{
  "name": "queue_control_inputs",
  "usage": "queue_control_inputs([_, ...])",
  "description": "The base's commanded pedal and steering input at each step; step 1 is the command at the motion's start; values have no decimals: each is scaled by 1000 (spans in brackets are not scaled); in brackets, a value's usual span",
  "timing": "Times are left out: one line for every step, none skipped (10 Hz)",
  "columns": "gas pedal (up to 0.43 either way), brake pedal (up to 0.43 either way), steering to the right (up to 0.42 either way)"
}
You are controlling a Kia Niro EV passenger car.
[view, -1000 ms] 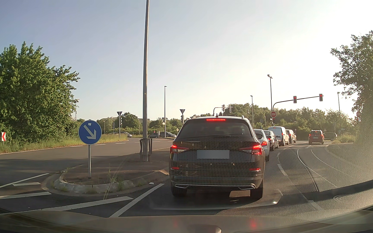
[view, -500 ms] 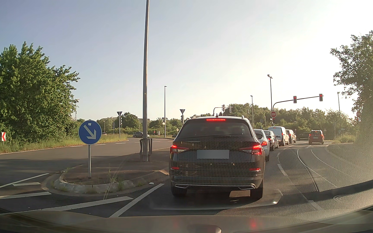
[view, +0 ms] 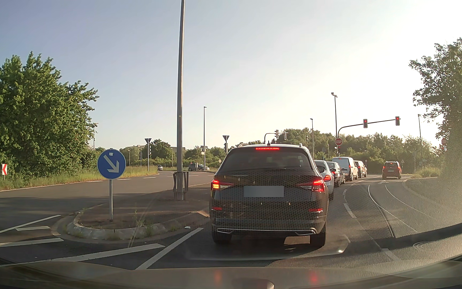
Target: Follow the waypoints while adhering to traffic rules and regulations
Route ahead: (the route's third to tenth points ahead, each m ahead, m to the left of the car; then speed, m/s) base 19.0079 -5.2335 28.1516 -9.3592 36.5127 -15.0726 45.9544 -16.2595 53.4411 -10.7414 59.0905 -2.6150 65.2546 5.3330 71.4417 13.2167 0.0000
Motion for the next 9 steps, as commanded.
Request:
queue_control_inputs([0, 433, 52])
queue_control_inputs([0, 433, 52])
queue_control_inputs([0, 433, 52])
queue_control_inputs([0, 433, 52])
queue_control_inputs([0, 433, 52])
queue_control_inputs([0, 433, 52])
queue_control_inputs([0, 433, 52])
queue_control_inputs([0, 433, 52])
queue_control_inputs([0, 433, 52])
